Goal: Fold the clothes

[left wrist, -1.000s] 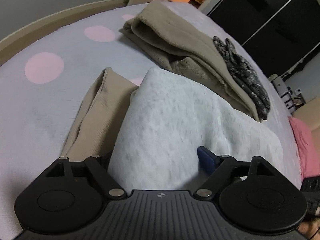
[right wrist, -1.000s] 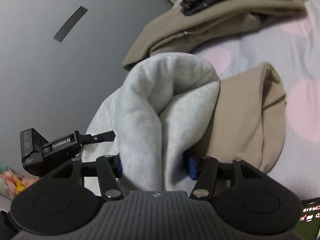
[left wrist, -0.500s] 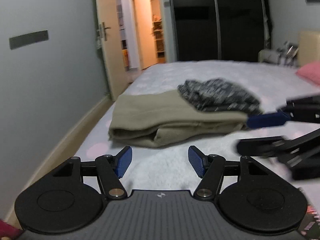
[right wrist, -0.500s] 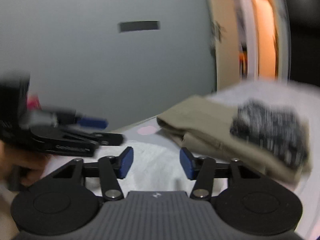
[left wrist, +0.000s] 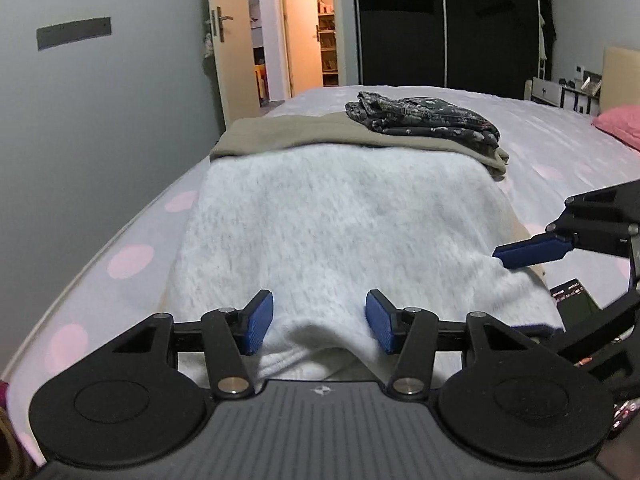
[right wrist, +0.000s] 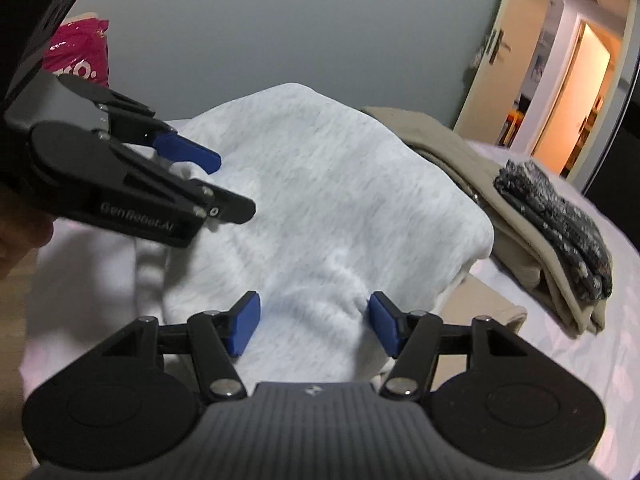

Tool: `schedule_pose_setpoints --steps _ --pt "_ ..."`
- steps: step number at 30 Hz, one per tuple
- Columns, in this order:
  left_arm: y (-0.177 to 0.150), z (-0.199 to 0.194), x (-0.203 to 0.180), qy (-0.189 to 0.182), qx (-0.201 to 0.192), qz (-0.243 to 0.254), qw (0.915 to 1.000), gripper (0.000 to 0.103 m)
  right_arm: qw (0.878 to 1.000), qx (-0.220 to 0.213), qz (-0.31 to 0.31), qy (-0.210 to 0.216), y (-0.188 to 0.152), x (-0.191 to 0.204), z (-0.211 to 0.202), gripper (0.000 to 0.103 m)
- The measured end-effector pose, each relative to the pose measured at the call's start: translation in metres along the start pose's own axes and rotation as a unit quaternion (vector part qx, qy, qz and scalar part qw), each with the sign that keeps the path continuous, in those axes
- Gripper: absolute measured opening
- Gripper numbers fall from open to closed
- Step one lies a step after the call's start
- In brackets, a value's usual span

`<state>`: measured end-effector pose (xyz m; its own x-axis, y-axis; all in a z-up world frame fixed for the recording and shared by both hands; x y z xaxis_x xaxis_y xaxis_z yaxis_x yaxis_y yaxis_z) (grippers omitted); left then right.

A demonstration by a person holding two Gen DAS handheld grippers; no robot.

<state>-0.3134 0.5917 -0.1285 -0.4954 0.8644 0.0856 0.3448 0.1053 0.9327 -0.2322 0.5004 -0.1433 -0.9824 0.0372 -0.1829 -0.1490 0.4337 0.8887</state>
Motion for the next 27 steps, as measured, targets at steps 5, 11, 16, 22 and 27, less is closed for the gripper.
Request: schedule_pose_setpoints --steps 5,11,16,22,27 --pt "0.017 -0.002 0.023 0.052 -0.038 -0.024 0.9976 0.046 0.992 -0.058 0.110 -0.019 0.036 -0.032 -0.023 0.061" --pt "-0.023 0.015 0.038 0.058 0.045 -0.068 0.9950 0.050 0.989 -0.045 0.141 -0.004 0.044 -0.032 0.002 0.061" --pt "-0.025 -0.006 0.056 0.070 0.091 -0.116 0.9866 0.047 1.000 0.026 0.009 0.004 -0.002 0.014 -0.004 0.070" --pt "0.018 -0.054 0.038 0.124 0.097 -0.114 0.9808 0.051 0.990 0.038 0.135 0.000 -0.008 0.009 -0.057 0.076" --pt "0.071 -0.093 -0.006 0.134 0.071 -0.072 0.9859 0.066 0.988 0.015 0.150 -0.037 0.021 0.009 -0.093 0.090"
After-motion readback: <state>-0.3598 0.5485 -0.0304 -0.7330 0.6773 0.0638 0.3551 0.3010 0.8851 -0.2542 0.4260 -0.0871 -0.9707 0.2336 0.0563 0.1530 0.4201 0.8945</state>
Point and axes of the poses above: each gripper's, at about its wrist camera, not at the fingertips, and z roughly the way its jaws point, x to its left, y to its top, the point moved 8 cm from there along z, roughly the way its jaws point, and after that the axes turned 14 degrees about -x, right-handed, at the moved point
